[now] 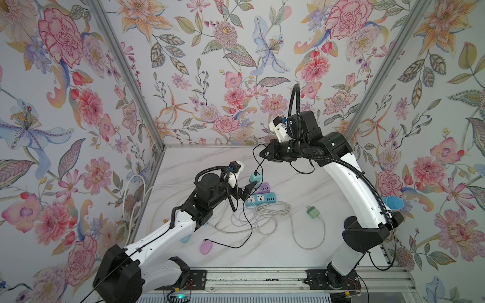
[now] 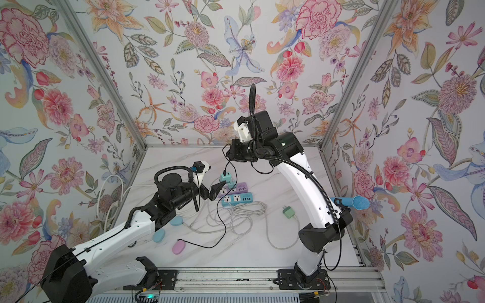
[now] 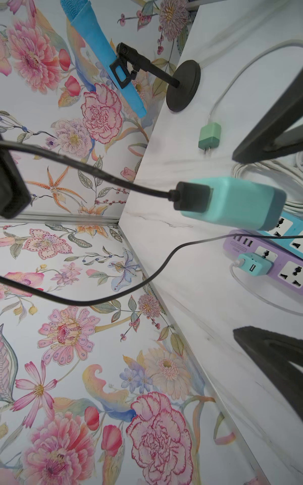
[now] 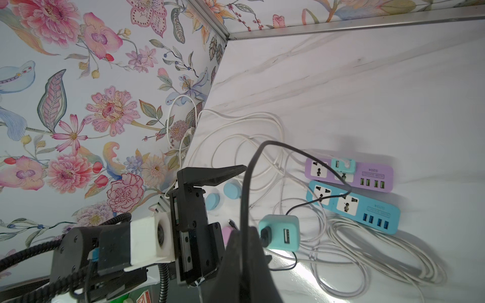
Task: Charge the bluetooth headset
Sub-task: Pick up the plug from the center of the board.
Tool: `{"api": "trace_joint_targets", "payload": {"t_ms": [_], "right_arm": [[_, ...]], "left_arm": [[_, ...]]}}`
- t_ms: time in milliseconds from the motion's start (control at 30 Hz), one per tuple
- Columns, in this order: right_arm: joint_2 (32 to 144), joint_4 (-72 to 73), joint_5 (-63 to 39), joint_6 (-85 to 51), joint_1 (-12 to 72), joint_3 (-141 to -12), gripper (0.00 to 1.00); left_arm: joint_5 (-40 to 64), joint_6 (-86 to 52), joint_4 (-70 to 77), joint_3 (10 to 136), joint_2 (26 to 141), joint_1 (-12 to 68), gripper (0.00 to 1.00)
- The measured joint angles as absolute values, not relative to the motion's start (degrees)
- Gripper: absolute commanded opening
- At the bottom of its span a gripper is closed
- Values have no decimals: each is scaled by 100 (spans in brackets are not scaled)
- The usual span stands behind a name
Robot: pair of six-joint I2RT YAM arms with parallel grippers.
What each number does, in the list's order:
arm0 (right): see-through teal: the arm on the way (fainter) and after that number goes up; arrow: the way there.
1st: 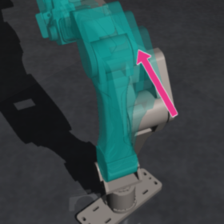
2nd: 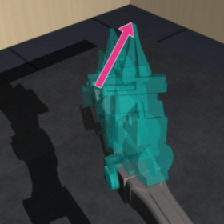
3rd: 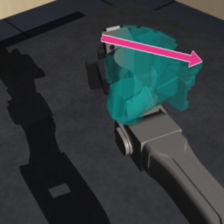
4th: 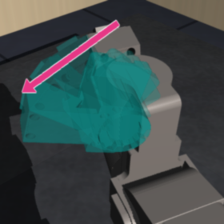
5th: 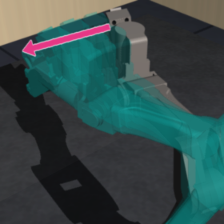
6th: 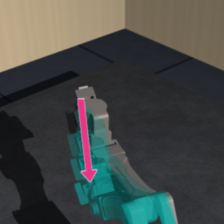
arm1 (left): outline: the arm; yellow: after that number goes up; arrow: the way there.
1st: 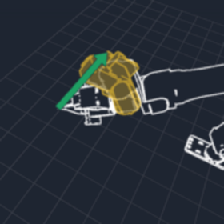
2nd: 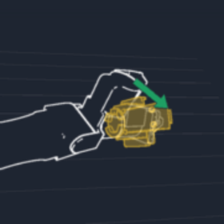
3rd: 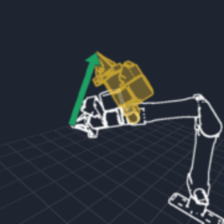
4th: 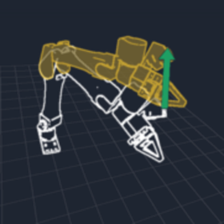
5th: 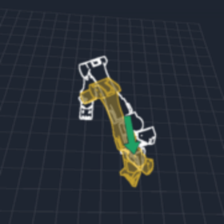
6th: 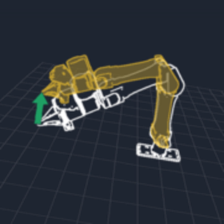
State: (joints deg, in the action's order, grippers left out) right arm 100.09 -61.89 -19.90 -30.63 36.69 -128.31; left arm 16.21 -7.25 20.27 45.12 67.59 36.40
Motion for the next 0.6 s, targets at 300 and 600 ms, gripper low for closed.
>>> {"api": "trace_joint_targets", "payload": {"t_ms": [300, 600], "right_arm": [[10009, -6187, -2062, -3164, 3719, -12831, 0], [10009, -6176, -2069, -3229, 3828, -12873, 0]], "left_arm": [[2086, -740, 2585, 4501, 6840, 3653, 83], [2456, -991, 2886, 4364, 6984, 3736, 82]]}}
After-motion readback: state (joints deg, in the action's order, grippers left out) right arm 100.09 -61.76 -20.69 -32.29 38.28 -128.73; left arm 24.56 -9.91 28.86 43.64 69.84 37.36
